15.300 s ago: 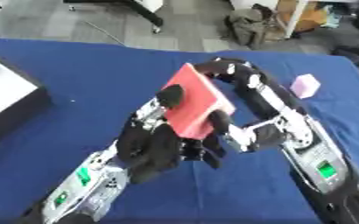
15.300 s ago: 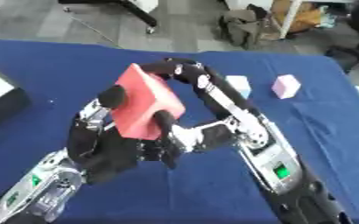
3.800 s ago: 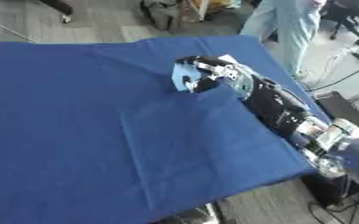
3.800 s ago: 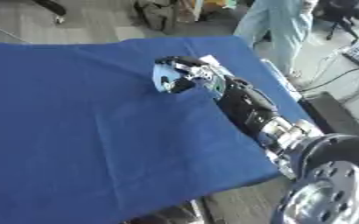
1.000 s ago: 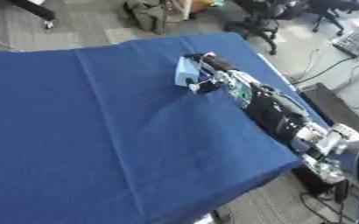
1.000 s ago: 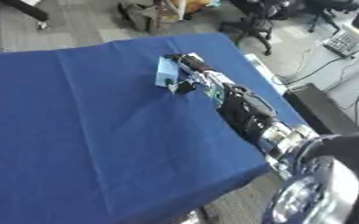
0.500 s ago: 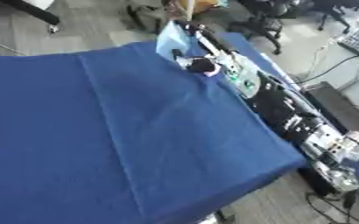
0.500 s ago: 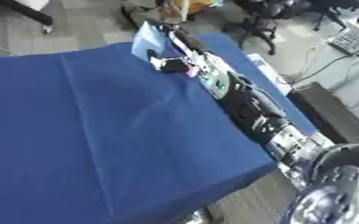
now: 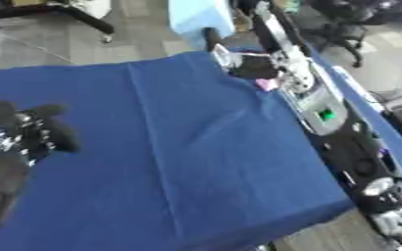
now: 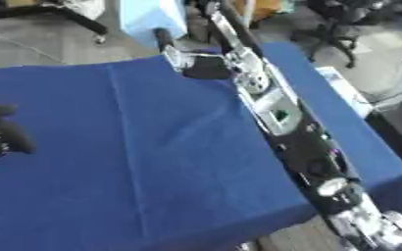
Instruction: Pick up the objects with one hand, pass them to the other hand, and then place them into the box on the other side of the table.
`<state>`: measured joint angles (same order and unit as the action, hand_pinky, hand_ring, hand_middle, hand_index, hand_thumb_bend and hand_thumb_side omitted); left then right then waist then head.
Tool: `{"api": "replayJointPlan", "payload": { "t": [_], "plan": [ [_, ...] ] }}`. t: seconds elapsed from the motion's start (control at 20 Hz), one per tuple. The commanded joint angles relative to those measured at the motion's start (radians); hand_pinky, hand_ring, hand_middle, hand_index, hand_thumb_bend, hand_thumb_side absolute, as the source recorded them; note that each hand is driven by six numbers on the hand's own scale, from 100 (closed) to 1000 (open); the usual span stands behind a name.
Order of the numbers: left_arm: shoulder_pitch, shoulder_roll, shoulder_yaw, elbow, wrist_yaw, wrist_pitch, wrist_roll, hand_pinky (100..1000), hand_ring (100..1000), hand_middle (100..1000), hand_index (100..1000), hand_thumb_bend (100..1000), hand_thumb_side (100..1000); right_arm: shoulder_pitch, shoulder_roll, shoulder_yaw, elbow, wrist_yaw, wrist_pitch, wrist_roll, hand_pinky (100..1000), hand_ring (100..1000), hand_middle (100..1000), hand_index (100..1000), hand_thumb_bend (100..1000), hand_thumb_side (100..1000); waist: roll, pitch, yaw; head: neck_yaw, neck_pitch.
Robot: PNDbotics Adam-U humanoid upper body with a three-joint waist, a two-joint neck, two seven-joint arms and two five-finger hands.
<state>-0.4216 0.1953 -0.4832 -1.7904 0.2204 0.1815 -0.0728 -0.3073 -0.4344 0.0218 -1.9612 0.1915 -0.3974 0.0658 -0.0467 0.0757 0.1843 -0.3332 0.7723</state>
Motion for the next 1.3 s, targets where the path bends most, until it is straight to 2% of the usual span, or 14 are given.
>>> {"api": "replayJointPlan", "payload": {
  "t": [0.05, 0.15, 0.25, 0.45, 0.6, 0.85, 1.1, 1.3],
  "plan": [
    [-0.022, -0.023, -0.01, 0.01, -0.01, -0.005, 0.007, 662, 597, 558, 815, 341, 1000, -0.021, 0.027, 0.058, -0.038, -0.039, -0.044, 0.06, 836, 824, 512, 969, 100, 316, 0.005, -0.016, -0.006, 0.137, -0.002],
    [-0.027, -0.034, -0.019, 0.016, -0.009, -0.007, 0.003, 663, 603, 565, 819, 367, 1000, -0.022, 0.049, 0.091, -0.039, -0.052, -0.065, 0.095, 835, 825, 512, 972, 100, 394, 0.006, -0.014, -0.01, 0.195, -0.002],
    [-0.032, -0.04, -0.031, 0.021, -0.005, -0.007, -0.005, 664, 609, 572, 820, 395, 1000, -0.018, 0.072, 0.117, -0.039, -0.071, -0.069, 0.121, 831, 821, 508, 973, 100, 434, 0.006, -0.012, -0.011, 0.237, -0.002],
    [-0.037, -0.047, -0.054, 0.027, 0.002, -0.004, -0.026, 667, 620, 584, 824, 413, 1000, -0.012, 0.093, 0.155, -0.039, -0.101, -0.073, 0.16, 828, 820, 506, 975, 100, 470, 0.004, -0.011, -0.01, 0.283, -0.002],
    [-0.037, -0.051, -0.069, 0.032, 0.0, -0.001, -0.04, 669, 624, 588, 827, 405, 1000, -0.009, 0.108, 0.179, -0.039, -0.113, -0.072, 0.188, 826, 818, 505, 977, 100, 470, 0.002, -0.011, -0.007, 0.29, -0.002],
    [-0.042, -0.056, -0.099, 0.031, 0.011, 0.007, -0.072, 670, 627, 594, 829, 418, 1000, -0.004, 0.113, 0.214, -0.039, -0.126, -0.074, 0.228, 824, 818, 505, 980, 100, 470, -0.001, -0.012, 0.0, 0.274, -0.002],
    [-0.048, -0.057, -0.122, 0.015, 0.059, 0.021, -0.105, 672, 629, 599, 833, 489, 1000, 0.001, 0.111, 0.223, -0.039, -0.134, -0.072, 0.242, 823, 817, 502, 982, 100, 470, -0.003, -0.013, 0.002, 0.258, -0.002],
    [-0.052, -0.059, -0.134, 0.011, 0.108, 0.035, -0.115, 674, 636, 607, 837, 598, 1000, 0.003, 0.111, 0.223, -0.039, -0.13, -0.071, 0.24, 822, 813, 499, 981, 100, 470, -0.004, -0.012, 0.002, 0.254, -0.002]
  ]
}}
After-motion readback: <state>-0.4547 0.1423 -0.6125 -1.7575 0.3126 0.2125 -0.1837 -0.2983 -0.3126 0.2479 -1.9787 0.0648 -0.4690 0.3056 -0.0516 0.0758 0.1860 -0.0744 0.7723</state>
